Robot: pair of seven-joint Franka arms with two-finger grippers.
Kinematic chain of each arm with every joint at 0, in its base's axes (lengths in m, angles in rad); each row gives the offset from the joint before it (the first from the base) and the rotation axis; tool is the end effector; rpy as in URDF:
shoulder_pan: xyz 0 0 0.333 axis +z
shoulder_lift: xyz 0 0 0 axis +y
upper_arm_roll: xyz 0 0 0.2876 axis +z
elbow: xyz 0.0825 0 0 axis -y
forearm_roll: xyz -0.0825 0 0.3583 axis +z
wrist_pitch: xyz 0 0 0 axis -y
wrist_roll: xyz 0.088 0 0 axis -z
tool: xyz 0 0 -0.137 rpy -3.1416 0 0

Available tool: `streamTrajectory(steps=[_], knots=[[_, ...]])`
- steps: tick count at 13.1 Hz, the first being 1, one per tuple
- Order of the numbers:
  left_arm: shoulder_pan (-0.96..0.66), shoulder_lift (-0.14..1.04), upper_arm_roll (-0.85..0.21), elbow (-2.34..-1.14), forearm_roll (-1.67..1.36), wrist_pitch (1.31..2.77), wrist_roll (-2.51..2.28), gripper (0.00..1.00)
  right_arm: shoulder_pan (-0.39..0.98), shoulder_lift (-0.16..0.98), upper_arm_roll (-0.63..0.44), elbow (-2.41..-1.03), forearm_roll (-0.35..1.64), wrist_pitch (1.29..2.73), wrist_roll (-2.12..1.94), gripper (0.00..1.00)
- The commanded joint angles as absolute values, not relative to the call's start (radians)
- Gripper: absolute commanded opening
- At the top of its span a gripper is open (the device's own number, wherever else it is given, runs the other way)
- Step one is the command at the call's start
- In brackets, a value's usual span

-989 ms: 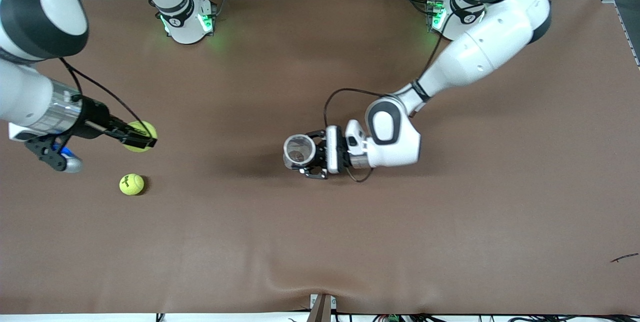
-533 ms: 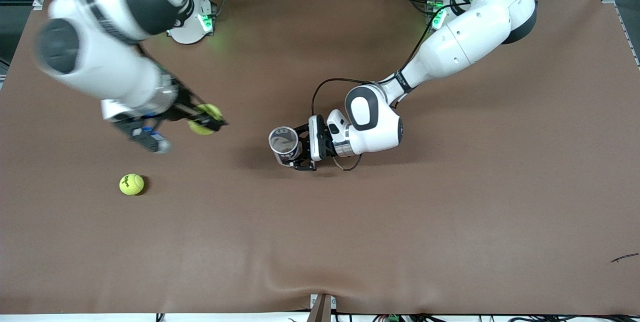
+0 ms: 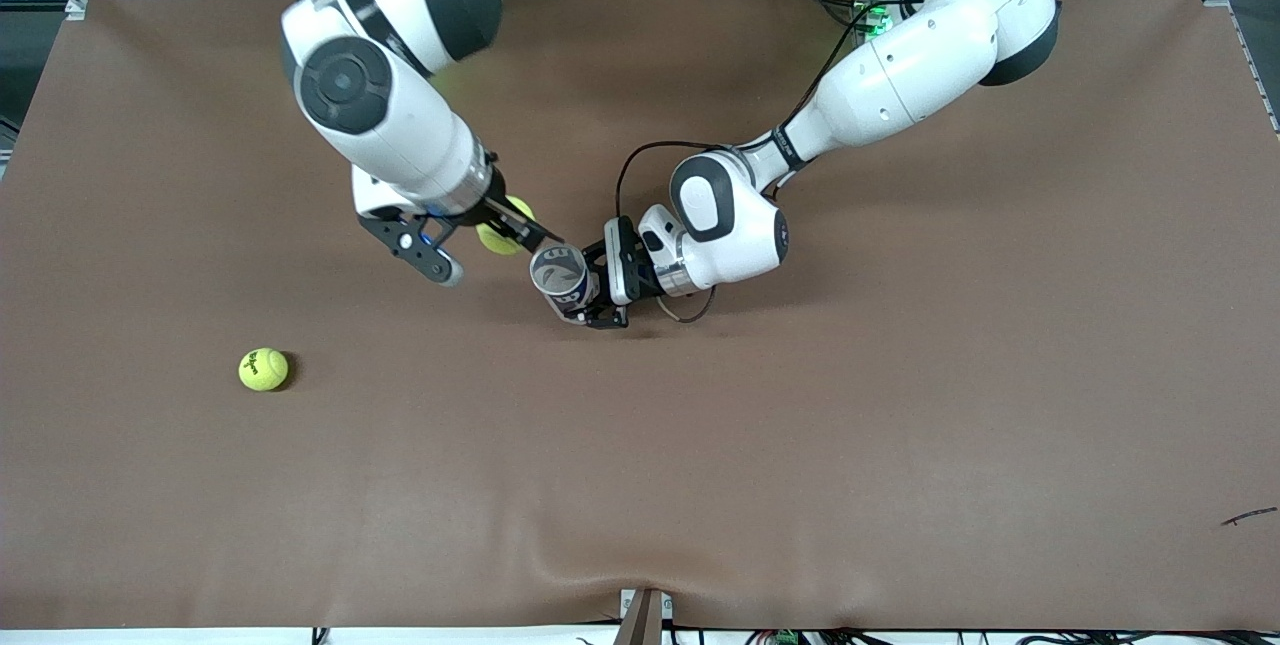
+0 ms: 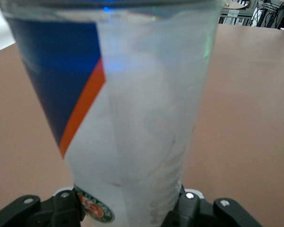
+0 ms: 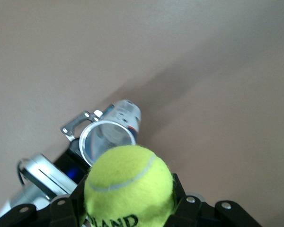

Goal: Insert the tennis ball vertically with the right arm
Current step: 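Bring the ball to the tube mouth and drop it in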

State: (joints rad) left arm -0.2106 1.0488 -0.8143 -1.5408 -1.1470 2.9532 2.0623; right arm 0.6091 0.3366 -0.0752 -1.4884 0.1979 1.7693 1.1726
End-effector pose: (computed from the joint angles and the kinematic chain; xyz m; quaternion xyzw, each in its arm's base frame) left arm 0.4829 -0.5019 0.1526 0.6536 -0.5689 0.3508 0.3551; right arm 0.5204 0.3401 0.4274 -0.9391 0.3320 0.0811 0.0347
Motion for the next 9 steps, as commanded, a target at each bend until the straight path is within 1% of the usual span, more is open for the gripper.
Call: streamTrajectory(steps=[1,9], knots=[[-0.215,1.051,-0.815,-1.545,-1.207,2.967,2.115,0.66,0.643,0.383,-0.086,-1.463,0.186,1.79,1.226,0.32],[-0.222,1.057,-0.815,-1.546,-1.408,2.967,2.313,0.67,0.672,0.459,-0.084,-1.465,0.187,1.845,1.27,0.32]])
